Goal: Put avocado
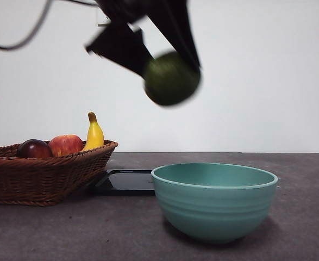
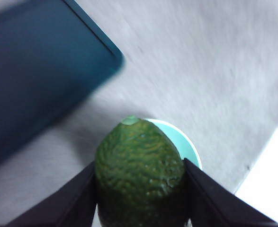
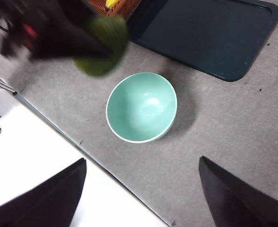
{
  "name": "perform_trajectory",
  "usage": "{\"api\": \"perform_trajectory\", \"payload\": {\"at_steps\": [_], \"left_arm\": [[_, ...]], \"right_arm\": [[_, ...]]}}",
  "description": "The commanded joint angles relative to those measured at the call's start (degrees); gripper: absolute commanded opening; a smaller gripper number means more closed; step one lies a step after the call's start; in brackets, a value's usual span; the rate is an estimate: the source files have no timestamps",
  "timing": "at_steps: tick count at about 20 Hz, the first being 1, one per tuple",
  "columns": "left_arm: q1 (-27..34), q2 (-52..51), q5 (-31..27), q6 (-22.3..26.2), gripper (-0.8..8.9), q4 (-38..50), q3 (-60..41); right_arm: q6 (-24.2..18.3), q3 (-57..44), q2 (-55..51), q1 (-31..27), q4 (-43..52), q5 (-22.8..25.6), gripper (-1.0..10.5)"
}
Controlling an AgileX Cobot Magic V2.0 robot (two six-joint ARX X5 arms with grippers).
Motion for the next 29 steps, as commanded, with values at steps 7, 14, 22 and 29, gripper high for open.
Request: {"api": "perform_trajectory", "payload": {"at_steps": [7, 14, 22, 29], "left_arm": [[-5.7, 12.9, -3.2, -0.5, 1.50, 4.7, 1.2], [-6.3, 17.6, -3.6, -0.3, 1.62, 6.2, 1.2], [-6.8, 18.6, -3.6, -0.3, 3.53, 6.4, 1.2], [-6.8, 18.5, -3.6, -0.3, 3.77, 5.2, 1.8]], "right_arm": [[0.2, 1.1, 0.5, 0.3, 0.5, 0.0, 3.8], [0.2, 1.1, 0.5, 0.3, 0.5, 0.0, 3.8], [0.2, 1.1, 0.4, 0.3, 0.5, 0.0, 3.8], [0.2, 1.1, 0.4, 0.3, 0.5, 0.0, 3.8]]}}
